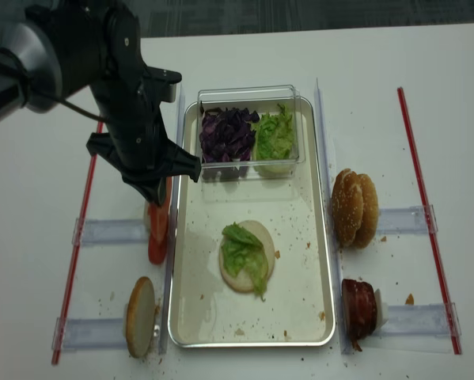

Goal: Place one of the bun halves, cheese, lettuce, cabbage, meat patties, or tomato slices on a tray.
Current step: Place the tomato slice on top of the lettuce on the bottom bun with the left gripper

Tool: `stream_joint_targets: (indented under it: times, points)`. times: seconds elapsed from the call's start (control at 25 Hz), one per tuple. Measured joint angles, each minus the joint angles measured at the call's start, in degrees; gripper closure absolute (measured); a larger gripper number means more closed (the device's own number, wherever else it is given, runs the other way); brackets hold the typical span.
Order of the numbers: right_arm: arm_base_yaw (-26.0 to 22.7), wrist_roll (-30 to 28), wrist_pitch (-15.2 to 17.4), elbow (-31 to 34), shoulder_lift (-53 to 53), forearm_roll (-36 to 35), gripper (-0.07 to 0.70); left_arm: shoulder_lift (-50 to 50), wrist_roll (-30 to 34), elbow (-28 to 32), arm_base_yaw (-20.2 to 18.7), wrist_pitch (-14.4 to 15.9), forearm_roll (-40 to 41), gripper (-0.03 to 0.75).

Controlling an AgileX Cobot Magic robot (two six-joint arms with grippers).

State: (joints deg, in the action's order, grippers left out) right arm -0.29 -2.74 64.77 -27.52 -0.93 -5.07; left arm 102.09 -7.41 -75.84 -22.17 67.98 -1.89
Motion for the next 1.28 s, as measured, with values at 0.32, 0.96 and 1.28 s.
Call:
stream_joint_targets:
  times: [0.32, 0.96, 1.28]
  points:
    - [0.0, 0.1, 0.0, 0.0, 0.0, 0.0, 0.109, -0.22, 0.36, -2.17, -0.12, 1.36, 0.0, 0.692]
    - [0.0, 0.1, 0.0, 0.0, 0.0, 0.0, 0.112, -4.45, 12.87, -2.17, -0.35, 1.67, -13.0, 0.694]
    - [0.0, 0.1, 0.0, 0.0, 0.0, 0.0, 0.112, -5.51, 23.12, -2.17, -0.35, 1.81, -24.42, 0.694]
